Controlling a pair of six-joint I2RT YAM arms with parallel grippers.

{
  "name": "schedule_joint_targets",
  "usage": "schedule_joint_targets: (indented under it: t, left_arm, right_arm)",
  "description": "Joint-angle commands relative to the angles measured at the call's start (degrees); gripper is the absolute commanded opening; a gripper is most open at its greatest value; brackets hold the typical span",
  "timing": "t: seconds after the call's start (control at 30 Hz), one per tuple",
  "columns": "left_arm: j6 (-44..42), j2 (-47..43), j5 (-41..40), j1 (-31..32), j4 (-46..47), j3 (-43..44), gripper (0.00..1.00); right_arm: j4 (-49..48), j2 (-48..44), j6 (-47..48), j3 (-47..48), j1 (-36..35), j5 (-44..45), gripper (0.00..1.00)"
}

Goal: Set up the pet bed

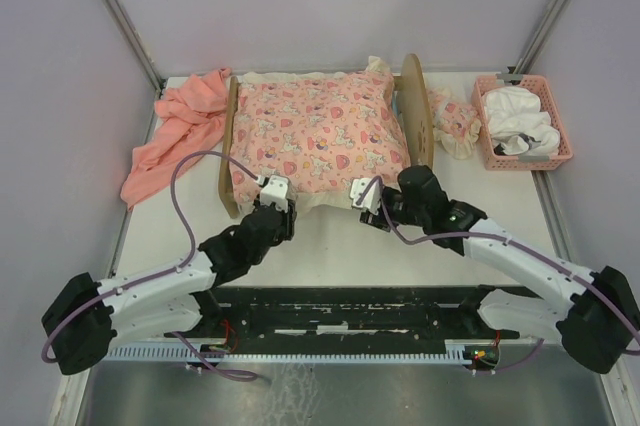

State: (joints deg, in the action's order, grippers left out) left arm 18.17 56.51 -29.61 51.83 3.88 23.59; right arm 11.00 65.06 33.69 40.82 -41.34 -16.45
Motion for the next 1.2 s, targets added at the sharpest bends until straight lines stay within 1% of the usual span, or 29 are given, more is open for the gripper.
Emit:
schedule_joint_targets:
  t: [0.0, 0.1, 0.2, 0.33, 0.4, 0.53, 0.63, 0.7, 0.73, 0.83, 0.87, 0.9, 1.0, 1.07, 1.17]
  left_arm:
    - [1.19, -5.06, 2.9, 0.02, 0.75, 3.58, 0.49]
    - [-1.6, -6.76, 5.92, 1.68, 6.46, 3.51, 0.51]
    - [-3.72, -4.19, 7.14, 2.87, 10.11, 4.57, 0.52]
    - [-1.95, 2.69, 3.13, 2.92, 4.61, 9.08, 0.55]
    - [0.76, 5.16, -0.63, 2.87, 2.51, 9.29, 0.56]
    - [3.44, 7.38, -5.6, 2.84, 1.77, 7.65, 0.58]
    - [3.97, 8.71, -7.99, 2.81, 2.68, 6.51, 0.58]
    - [3.97, 9.4, -9.55, 2.75, 2.51, 6.26, 0.55]
    - [3.86, 9.58, -10.14, 2.79, 2.41, 6.2, 0.52]
    - [2.99, 9.07, -11.91, 2.82, 2.66, 5.39, 0.3]
    - [2.58, 8.73, -12.17, 2.72, 3.01, 5.07, 0.24]
    - [2.04, 8.38, -12.5, 2.67, 3.43, 4.74, 0.21]
    - [1.19, 8.22, -13.04, 2.19, 3.8, 4.24, 0.15]
    - [1.12, 8.51, -13.08, 1.7, 3.89, 3.9, 0.12]
    - [1.18, 8.34, -12.94, 1.34, 3.94, 3.75, 0.08]
  right_arm:
    - [1.67, -9.5, -10.43, 2.59, 0.26, 2.71, 0.54]
    - [5.13, -11.77, -3.93, 1.71, 0.26, 6.97, 0.56]
    - [10.15, -12.0, 4.02, 2.79, 0.21, 11.01, 0.57]
    - [13.88, -9.37, 8.52, 5.4, 0.29, 17.24, 0.61]
    - [15.79, -7.58, 10.29, 6.13, 0.23, 20.55, 0.64]
    - [16.96, -5.23, 12.44, 6.81, 0.27, 25.78, 0.64]
    - [18.22, -3.2, 13.29, 7.84, 0.25, 27.52, 0.57]
    - [19.08, -1.72, 13.56, 8.68, 0.28, 29.2, 0.49]
    - [20.06, -1.03, 13.67, 9.32, 0.25, 29.87, 0.4]
    - [23.61, -0.31, 11.29, 13.05, 0.0, 28.47, 0.08]
    - [24.48, -0.59, 9.88, 14.11, -0.26, 27.24, 0.03]
    - [25.1, -0.9, 7.57, 15.23, -0.46, 25.7, 0.02]
    - [25.66, -2.02, -1.07, 17.59, -0.8, 20.77, 0.02]
    - [25.45, -2.27, -5.34, 17.11, -1.04, 15.72, 0.02]
    - [23.31, -2.28, -13.36, 15.88, -1.07, 12.73, 0.02]
